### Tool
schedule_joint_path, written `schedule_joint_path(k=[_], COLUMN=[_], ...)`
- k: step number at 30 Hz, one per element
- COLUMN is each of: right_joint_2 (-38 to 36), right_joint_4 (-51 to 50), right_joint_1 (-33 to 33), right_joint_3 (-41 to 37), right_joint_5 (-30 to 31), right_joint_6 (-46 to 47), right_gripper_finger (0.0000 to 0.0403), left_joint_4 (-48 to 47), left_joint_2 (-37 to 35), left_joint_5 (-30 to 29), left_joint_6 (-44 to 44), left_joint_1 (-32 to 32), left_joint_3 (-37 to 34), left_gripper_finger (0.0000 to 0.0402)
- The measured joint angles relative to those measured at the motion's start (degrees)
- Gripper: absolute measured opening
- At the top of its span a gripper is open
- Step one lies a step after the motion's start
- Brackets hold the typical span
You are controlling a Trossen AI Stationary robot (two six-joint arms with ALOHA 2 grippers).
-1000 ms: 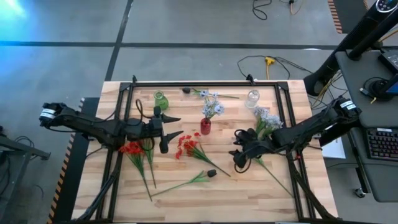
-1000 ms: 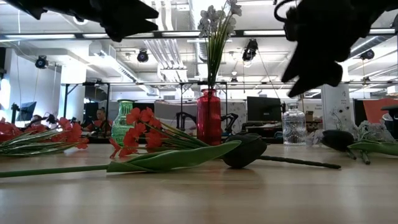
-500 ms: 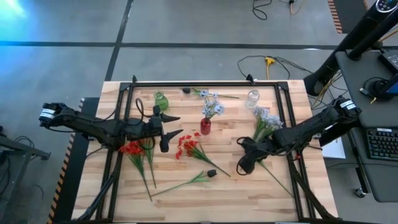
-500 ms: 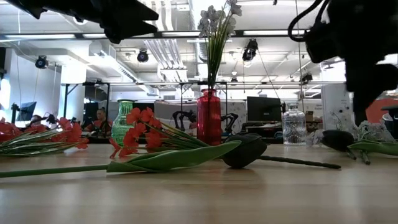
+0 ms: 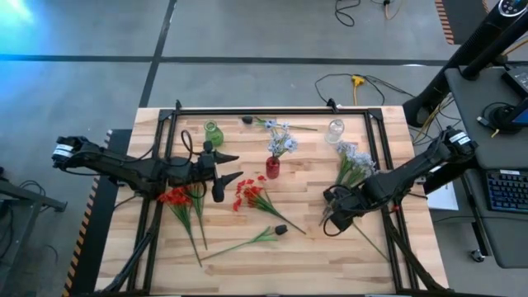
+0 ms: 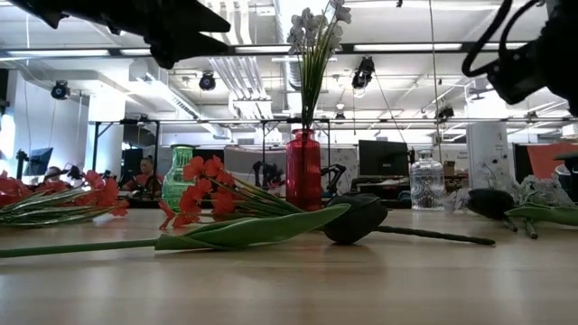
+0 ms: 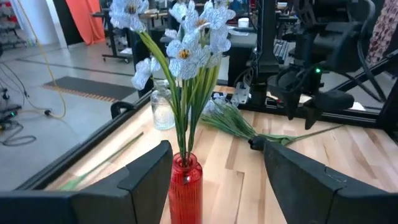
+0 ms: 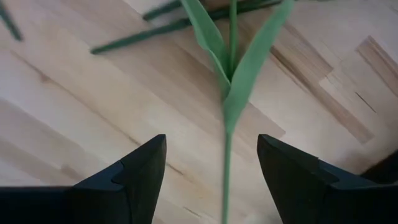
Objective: Sort flowers into vase by color
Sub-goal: Put the bottom right black flower into the transparent vase
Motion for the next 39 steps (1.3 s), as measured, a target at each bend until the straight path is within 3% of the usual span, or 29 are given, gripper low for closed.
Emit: schedule_joint_path(k=[13, 20, 26, 36, 39], right_joint_2=[12.6, 16.7, 16.8, 16.8, 16.7], right_joint_4=[1.7, 5.9, 6.8, 7.5, 7.3], right_joint_1=[0.5, 0.5, 0.5, 0.5, 0.5], right_joint_3=[-0.6, -0.6, -0.5, -0.5, -0.5], right_joint_5=[3.1, 2.9, 2.9, 2.7, 2.9], right_joint_6=[-7.9, -10.3, -10.3, -11.1, -11.7], right_gripper_finger=[0.0233, 0.0206, 0.0155, 0.0023, 0.0015], left_joint_4=[-1.8, -1.8, -3.4, -5.3, -5.3], left_joint_2=[0.0, 0.0, 0.0, 0.0, 0.0], left_joint_5=[0.0, 0.0, 0.0, 0.0, 0.0], left_joint_6=[-9.1, -9.0, -9.0, -9.3, -9.3], left_joint_1=[-0.3, -0.3, -0.3, -0.3, -0.3], left_joint_3=[0.0, 0.0, 0.0, 0.0, 0.0], left_gripper_finger=[0.0236, 0.0236, 0.0236, 0.0236, 0.0236])
